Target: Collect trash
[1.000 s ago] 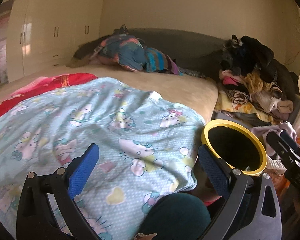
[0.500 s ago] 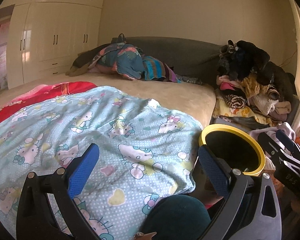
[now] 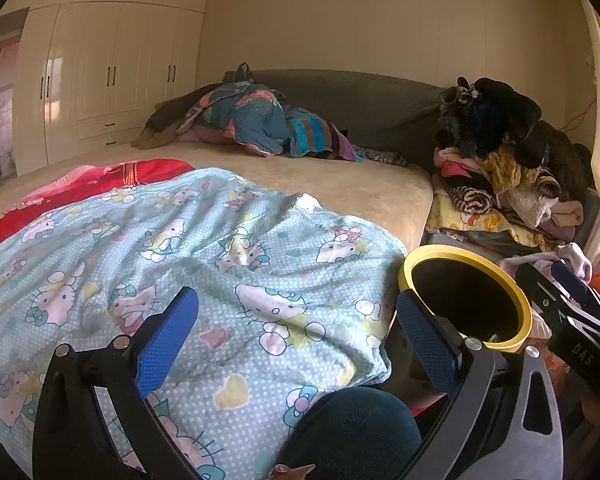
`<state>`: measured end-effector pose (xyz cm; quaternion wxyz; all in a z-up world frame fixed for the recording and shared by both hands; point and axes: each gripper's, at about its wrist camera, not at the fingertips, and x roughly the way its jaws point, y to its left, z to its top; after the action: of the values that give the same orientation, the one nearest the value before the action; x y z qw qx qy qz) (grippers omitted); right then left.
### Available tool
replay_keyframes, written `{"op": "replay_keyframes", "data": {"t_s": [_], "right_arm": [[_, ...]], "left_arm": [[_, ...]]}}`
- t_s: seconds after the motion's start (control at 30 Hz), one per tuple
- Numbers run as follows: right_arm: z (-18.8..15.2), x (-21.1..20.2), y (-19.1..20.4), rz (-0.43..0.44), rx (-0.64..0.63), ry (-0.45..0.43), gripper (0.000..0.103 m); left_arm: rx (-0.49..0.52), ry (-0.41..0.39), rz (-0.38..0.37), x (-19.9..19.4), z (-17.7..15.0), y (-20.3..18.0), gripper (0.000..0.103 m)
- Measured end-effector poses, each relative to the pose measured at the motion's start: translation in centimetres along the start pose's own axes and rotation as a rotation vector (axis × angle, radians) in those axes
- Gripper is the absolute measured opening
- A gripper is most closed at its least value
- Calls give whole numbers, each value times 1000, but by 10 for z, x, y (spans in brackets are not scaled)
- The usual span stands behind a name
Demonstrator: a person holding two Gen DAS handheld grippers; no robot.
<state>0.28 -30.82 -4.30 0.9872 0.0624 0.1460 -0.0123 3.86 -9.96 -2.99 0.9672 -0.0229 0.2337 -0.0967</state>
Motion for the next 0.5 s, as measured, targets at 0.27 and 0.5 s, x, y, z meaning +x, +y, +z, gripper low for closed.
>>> {"op": "replay_keyframes", "data": {"t_s": [0.27, 0.5], "right_arm": [[0, 0, -1, -1, 0, 0, 92], [0, 0, 0, -2, 2, -1, 92]], "left_arm": [[1, -3, 2, 0, 0, 0, 97], [-1, -3, 0, 0, 0, 1, 97]]}}
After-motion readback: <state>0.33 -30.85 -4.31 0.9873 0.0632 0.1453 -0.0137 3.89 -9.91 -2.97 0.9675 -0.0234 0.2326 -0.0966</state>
